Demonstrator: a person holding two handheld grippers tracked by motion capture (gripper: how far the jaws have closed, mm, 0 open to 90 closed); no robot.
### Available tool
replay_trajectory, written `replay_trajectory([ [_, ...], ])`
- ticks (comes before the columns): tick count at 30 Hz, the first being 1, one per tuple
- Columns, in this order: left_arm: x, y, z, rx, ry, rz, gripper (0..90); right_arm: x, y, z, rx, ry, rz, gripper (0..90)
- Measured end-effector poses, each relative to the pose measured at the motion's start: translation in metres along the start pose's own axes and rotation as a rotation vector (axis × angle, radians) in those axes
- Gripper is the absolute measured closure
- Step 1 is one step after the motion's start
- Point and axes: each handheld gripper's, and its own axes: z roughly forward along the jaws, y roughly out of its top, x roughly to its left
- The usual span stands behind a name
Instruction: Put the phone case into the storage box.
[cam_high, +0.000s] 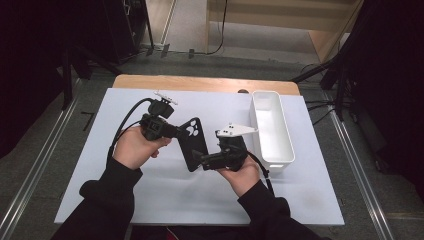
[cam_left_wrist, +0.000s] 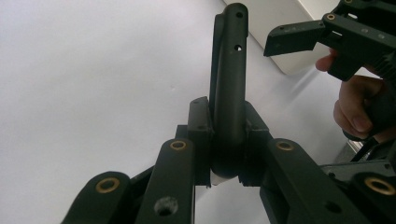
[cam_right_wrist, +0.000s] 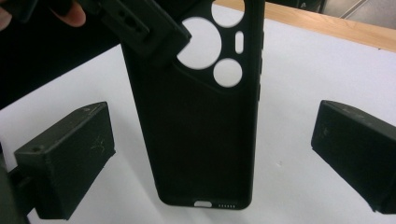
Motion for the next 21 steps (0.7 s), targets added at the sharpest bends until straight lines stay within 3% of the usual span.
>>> replay_trajectory([
  [6, -0.004, 0.000, 0.002, 0.003, 0.003, 0.022, 78.7, 0.002, 0.004, 0.003, 0.006, 0.006, 0.006, 0.0],
  [21, -0.009, 0.001, 0.005, 0.008, -0.013, 0.019, 78.6, 0.008, 0.010, 0.015, 0.020, -0.021, 0.015, 0.0],
])
